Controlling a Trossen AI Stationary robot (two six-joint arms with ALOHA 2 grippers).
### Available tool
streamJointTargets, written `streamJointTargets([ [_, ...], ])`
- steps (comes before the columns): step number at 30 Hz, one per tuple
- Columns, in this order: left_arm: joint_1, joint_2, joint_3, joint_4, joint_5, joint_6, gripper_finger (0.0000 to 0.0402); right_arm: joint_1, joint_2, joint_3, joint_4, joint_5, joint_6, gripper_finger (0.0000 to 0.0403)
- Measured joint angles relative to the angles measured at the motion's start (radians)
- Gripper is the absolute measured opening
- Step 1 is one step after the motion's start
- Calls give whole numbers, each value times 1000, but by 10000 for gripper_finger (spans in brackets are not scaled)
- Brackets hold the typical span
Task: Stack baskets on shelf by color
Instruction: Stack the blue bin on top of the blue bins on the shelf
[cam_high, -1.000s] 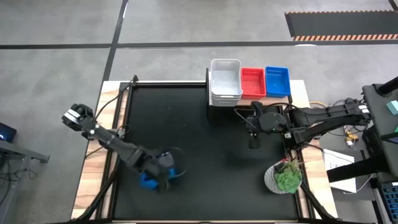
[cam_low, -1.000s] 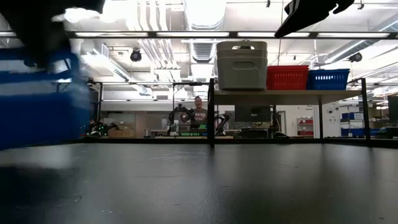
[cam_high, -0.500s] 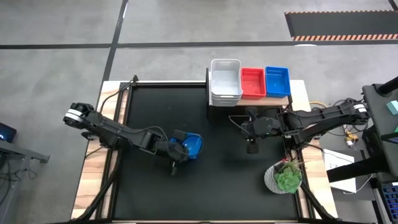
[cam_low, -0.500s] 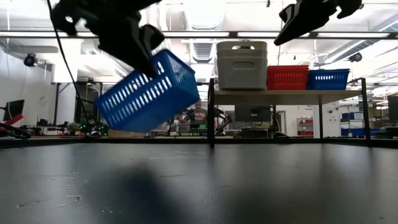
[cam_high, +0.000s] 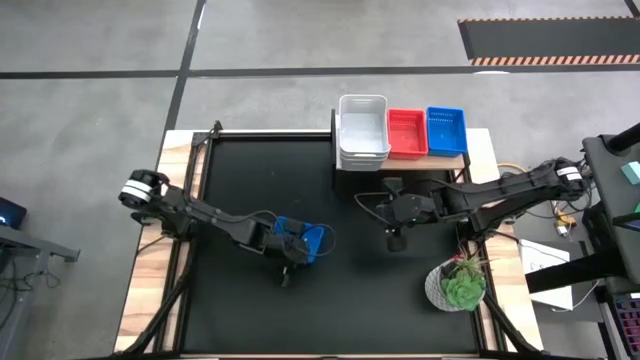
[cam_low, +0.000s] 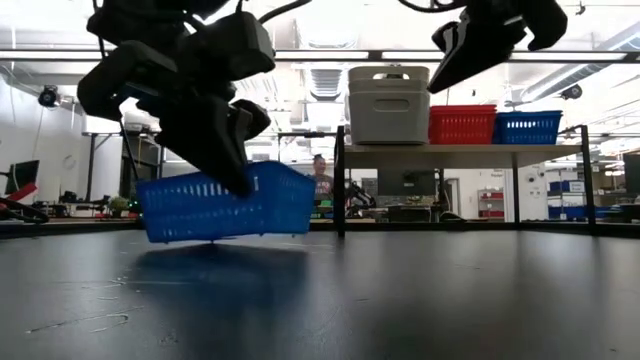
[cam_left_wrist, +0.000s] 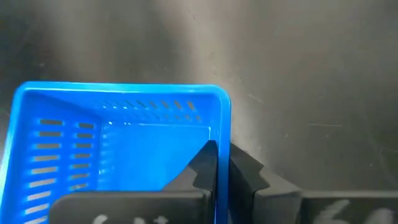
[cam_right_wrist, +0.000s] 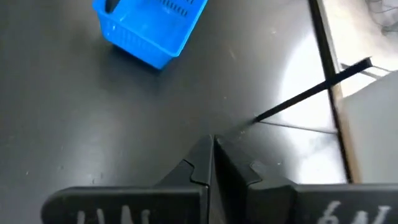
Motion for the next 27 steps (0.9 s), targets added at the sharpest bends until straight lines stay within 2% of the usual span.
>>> streamJointTargets([
  [3, 0, 2, -1, -3, 4, 1, 16, 0, 27, 0, 43, -60, 5, 16],
  [9, 0, -4, -1, -7, 4, 4, 75, 0, 102, 0, 180, -176, 17, 54],
  [14, -2, -35, -1, -27, 2, -4, 109, 0, 171, 9, 270, -209, -23, 97],
  [22, -6, -132, 0, -69, -3, -52, 116, -1, 313, 118, 279, -210, -151, 147],
  [25, -10, -192, -1, -77, -17, -40, 116, -3, 375, 174, 267, -276, -222, 154],
  [27, -13, -236, -2, -73, -72, -5, 116, -4, 414, 210, 268, -335, -268, 155],
])
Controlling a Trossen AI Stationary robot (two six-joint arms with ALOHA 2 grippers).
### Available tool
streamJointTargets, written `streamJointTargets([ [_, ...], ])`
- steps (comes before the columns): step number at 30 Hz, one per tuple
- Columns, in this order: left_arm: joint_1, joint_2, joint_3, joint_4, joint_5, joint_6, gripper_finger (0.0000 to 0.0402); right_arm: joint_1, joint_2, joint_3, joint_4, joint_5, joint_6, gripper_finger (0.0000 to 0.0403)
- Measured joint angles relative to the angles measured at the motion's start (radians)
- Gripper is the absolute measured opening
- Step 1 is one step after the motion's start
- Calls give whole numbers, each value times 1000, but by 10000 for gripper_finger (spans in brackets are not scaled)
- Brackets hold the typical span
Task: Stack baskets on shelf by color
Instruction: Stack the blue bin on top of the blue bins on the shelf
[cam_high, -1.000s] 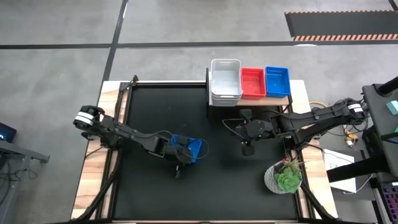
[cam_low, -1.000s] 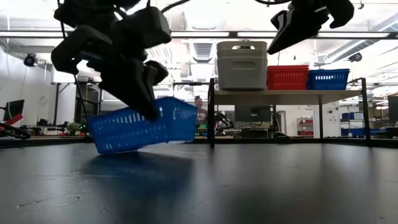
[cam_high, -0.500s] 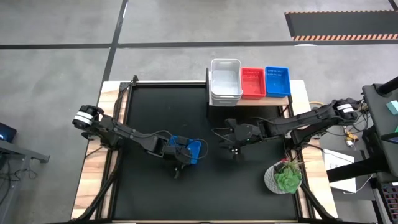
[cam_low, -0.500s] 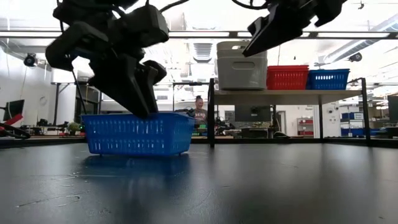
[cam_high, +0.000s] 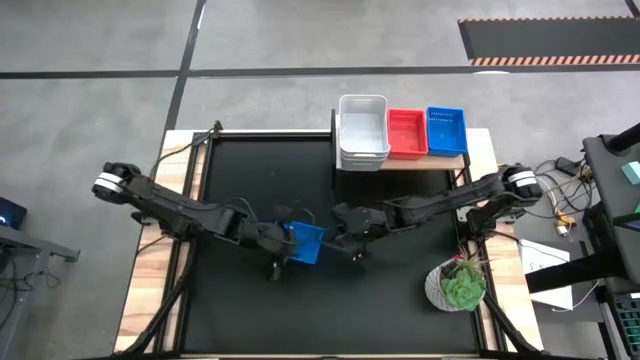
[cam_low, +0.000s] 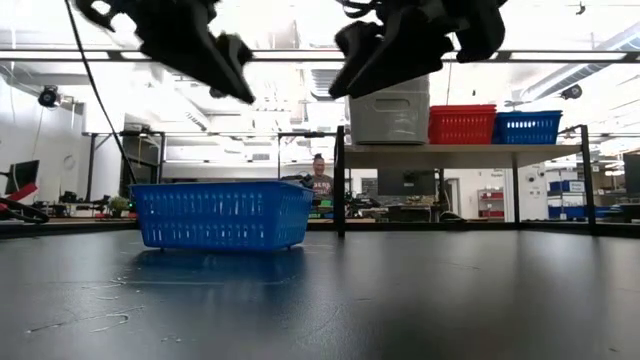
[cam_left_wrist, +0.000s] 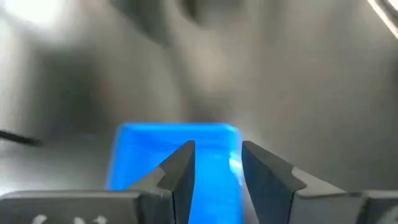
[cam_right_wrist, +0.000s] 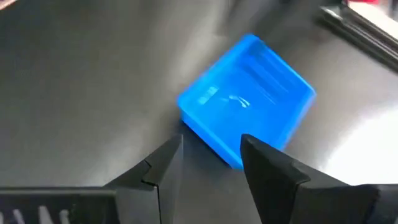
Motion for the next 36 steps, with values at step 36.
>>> streamJointTargets([
  [36, -4, -463, -336, 361, -433, 242, 116, -88, 411, 359, -202, -132, -231, 108],
])
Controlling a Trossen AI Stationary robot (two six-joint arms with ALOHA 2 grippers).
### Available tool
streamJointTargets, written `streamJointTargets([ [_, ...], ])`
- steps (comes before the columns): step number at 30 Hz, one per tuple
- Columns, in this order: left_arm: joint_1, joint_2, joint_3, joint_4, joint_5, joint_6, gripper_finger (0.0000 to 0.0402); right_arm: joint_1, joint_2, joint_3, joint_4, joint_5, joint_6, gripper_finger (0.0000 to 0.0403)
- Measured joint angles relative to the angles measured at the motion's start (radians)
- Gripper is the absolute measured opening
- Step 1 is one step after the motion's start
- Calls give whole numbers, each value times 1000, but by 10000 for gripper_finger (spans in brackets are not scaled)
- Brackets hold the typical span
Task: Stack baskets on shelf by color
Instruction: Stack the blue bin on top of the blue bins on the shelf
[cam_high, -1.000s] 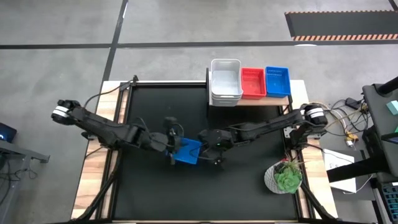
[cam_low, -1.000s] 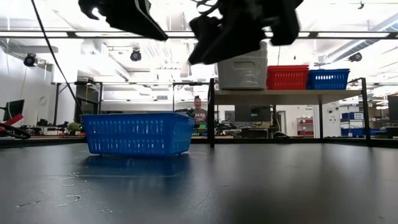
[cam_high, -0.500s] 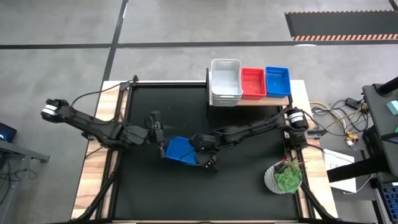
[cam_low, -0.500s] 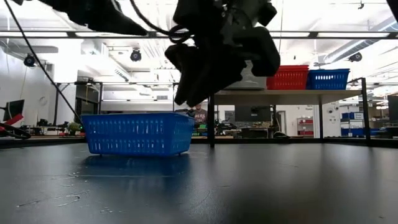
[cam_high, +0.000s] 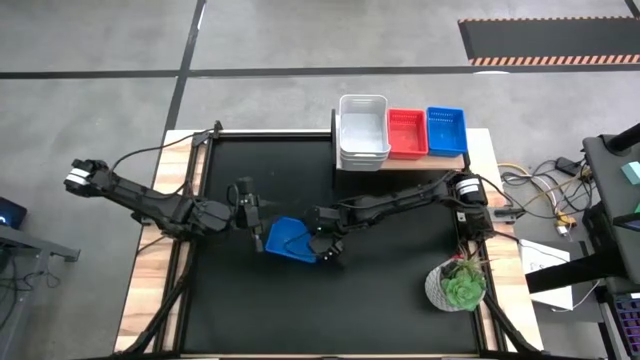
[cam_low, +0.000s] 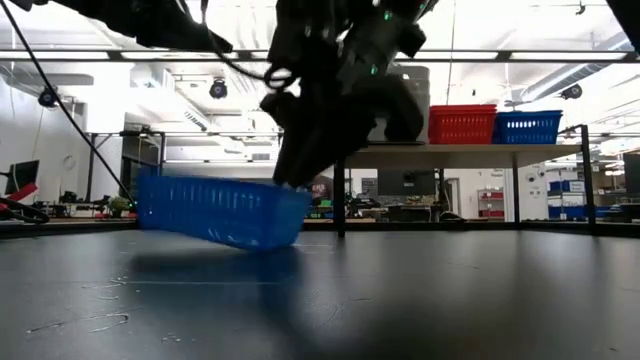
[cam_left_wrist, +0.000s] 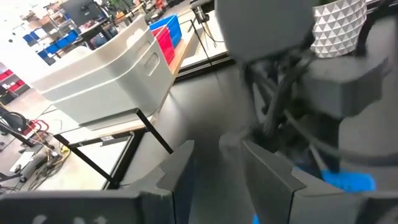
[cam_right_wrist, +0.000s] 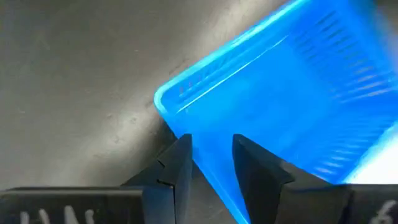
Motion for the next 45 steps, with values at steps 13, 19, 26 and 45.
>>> streamJointTargets([
  [13, 0, -7, 0, 0, 0, 4, 116, -12, 48, -3, 15, 5, -36, 14],
  [19, 0, -9, 2, -1, 0, 9, 116, -10, 41, -3, 28, 5, -23, 9],
  [26, 0, -17, 2, 1, 0, 28, 116, -10, 25, 29, -2, 5, 29, 9],
  [45, 0, -16, 2, 30, 0, 63, 116, -17, 19, 81, -61, 6, 6, 148],
])
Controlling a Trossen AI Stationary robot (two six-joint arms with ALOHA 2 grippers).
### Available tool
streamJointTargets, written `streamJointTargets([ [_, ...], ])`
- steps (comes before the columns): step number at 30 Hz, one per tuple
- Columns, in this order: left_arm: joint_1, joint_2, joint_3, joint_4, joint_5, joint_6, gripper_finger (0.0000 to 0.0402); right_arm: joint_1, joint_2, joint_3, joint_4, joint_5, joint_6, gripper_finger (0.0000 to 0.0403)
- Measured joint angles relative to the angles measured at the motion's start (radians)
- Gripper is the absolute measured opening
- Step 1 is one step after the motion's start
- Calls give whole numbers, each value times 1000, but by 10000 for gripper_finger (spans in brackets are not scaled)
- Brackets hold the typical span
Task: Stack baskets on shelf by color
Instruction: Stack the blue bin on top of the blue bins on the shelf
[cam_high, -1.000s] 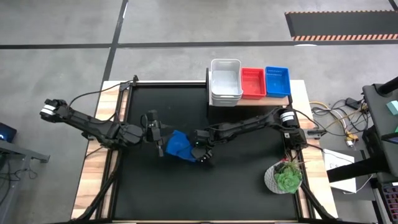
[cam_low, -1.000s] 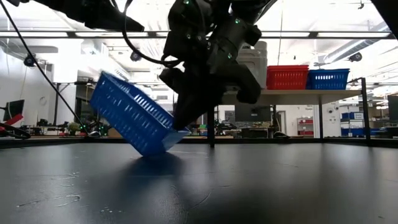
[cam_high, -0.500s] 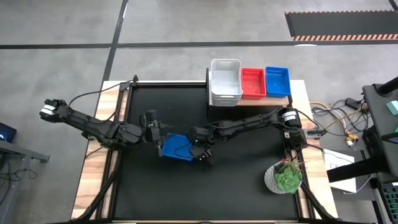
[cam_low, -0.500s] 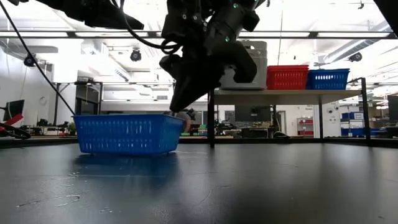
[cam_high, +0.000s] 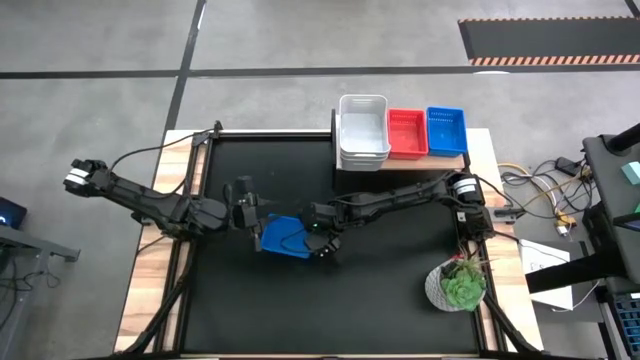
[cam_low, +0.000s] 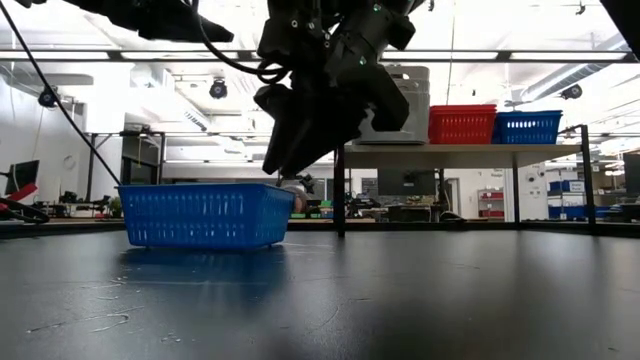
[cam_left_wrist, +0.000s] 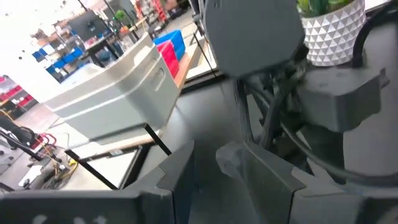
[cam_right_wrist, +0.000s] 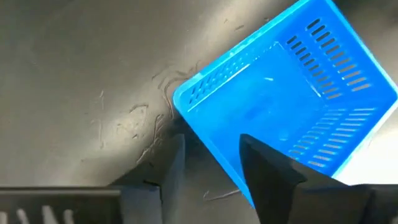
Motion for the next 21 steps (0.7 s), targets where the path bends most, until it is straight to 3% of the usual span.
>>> streamJointTargets([
  [11, 0, 9, -8, 52, 1, 41, 116, -11, 2, -98, 171, 1, -20, 163],
  [21, 0, 10, -9, 100, 1, 50, 116, -9, 3, -131, 223, 0, 1, 116],
])
